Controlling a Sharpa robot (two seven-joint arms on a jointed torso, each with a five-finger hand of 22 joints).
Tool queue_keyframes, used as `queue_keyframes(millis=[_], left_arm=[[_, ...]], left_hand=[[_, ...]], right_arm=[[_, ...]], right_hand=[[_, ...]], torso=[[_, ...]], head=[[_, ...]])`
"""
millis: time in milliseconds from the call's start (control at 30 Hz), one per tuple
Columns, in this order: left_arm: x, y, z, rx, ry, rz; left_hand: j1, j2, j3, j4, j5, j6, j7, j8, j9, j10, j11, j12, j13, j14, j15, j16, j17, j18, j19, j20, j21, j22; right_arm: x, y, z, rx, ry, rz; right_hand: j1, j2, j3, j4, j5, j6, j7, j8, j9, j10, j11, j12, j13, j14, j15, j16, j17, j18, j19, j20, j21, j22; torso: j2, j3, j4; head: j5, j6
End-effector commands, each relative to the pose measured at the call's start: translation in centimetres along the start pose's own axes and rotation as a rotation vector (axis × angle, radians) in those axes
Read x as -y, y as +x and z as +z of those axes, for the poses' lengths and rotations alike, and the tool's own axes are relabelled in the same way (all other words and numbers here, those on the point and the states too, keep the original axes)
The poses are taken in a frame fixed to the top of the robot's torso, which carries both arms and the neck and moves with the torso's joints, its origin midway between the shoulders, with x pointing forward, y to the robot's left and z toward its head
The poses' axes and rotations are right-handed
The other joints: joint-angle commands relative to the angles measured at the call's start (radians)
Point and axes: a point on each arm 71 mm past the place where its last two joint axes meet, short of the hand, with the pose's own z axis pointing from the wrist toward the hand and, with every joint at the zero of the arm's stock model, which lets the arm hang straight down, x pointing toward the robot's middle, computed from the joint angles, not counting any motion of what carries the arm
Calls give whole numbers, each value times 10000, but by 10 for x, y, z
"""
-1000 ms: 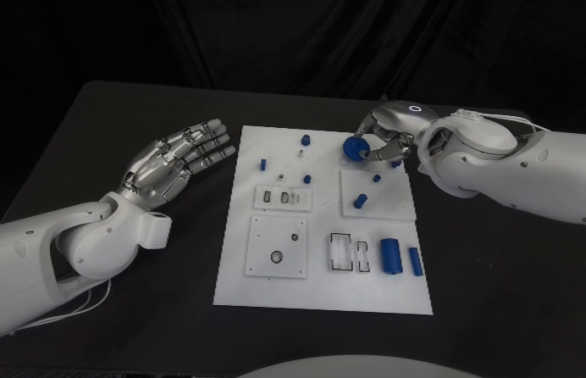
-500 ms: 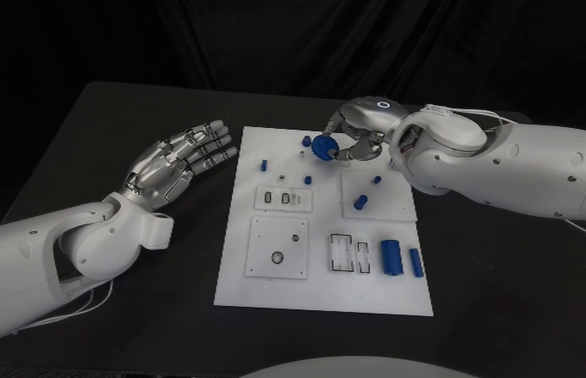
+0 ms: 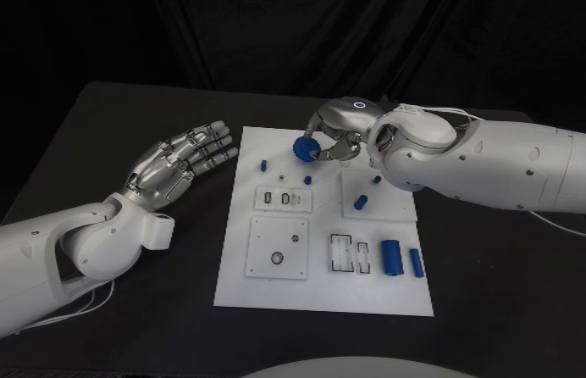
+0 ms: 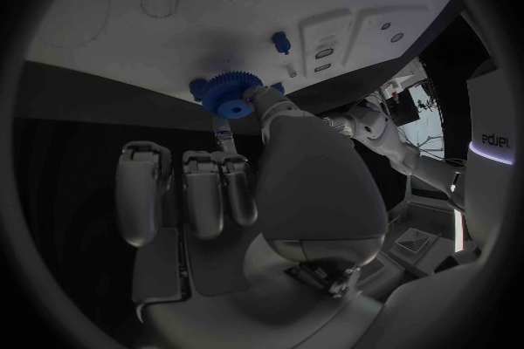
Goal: Assemble the parts on the task board
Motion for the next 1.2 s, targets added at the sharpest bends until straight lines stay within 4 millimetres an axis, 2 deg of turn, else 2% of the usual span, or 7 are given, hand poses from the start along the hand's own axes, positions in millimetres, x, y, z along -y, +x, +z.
queue_keyframes(millis=[33, 367, 533, 667, 967, 1200], left_arm=[[12, 2, 0, -155, 1713, -135], [12, 2, 0, -160, 1711, -137], [12, 2, 0, -166, 1710, -141], [12, 2, 0, -169, 1708, -143], [12, 2, 1, -180, 1701, -151], [12, 2, 1, -179, 1694, -150]], left_hand=[[-87, 4, 76, -1, 46, 28, 180, 30, 12, -14, 61, 68, 11, 4, 79, 67, 13, -106, 45, 21, 47, 13], [-87, 4, 76, -1, 46, 28, 180, 30, 12, -14, 61, 68, 11, 4, 79, 67, 13, -106, 45, 21, 47, 13], [-99, 3, 107, -2, 42, 22, 190, 29, 11, -17, 71, 68, 10, 1, 92, 75, 13, -119, 51, 22, 53, 15], [-99, 3, 107, -2, 42, 22, 190, 29, 11, -17, 71, 68, 10, 1, 92, 75, 13, -119, 51, 22, 53, 15], [-99, 3, 107, -2, 42, 22, 190, 29, 11, -17, 71, 68, 10, 1, 92, 75, 13, -119, 51, 22, 53, 15], [-99, 3, 107, -2, 42, 22, 190, 29, 11, -17, 71, 68, 10, 1, 92, 75, 13, -119, 51, 22, 53, 15]], right_arm=[[0, 3, 2, -105, -45, -58], [-1, 9, 4, -335, -13, -61], [-1, 12, 5, -550, 57, -90], [-1, 13, 6, -716, 99, -122], [-1, 15, 10, -932, 137, -193], [-2, 17, 12, -1028, 179, -220]], right_hand=[[-25, 100, 84, -18, -72, 145, -221, 562, 3020, 1040, 66, 28, 2631, 1052, -19, 26, 2633, -168, 195, 5, -32, 1536], [-60, 64, 185, -42, -308, -81, -93, 273, 2980, 1040, 184, 28, 2631, 1052, 84, 26, 2633, -140, 116, 97, -125, 1463], [-56, 25, 347, -74, -340, -604, 20, -199, 2797, 1040, 175, 28, 2631, 1052, 94, 26, 2633, -89, -5, 137, -271, 1342], [-82, -20, 455, -89, -452, -881, 40, -491, 2641, 1040, 148, 28, 2631, 1052, 76, 26, 2633, -53, -99, 126, -389, 1250], [7, -17, 729, -224, -502, -1592, -65, -1088, 2244, 1040, 54, 28, 2631, 1032, 7, -12, 2579, 26, -296, 70, -656, 1054], [72, -2, 909, -372, -481, -1879, -127, -1279, 2008, 1040, -9, 28, 2631, 992, -48, -90, 2474, 63, -400, 16, -812, 955]], torso=[[15, 0, 4], [10, -9, 9], [10, -10, -6], [7, -11, -13], [5, -8, -23], [0, 1, -17]], head=[[15, -17], [21, -55], [24, -69], [29, -73], [27, -73], [32, -85]])
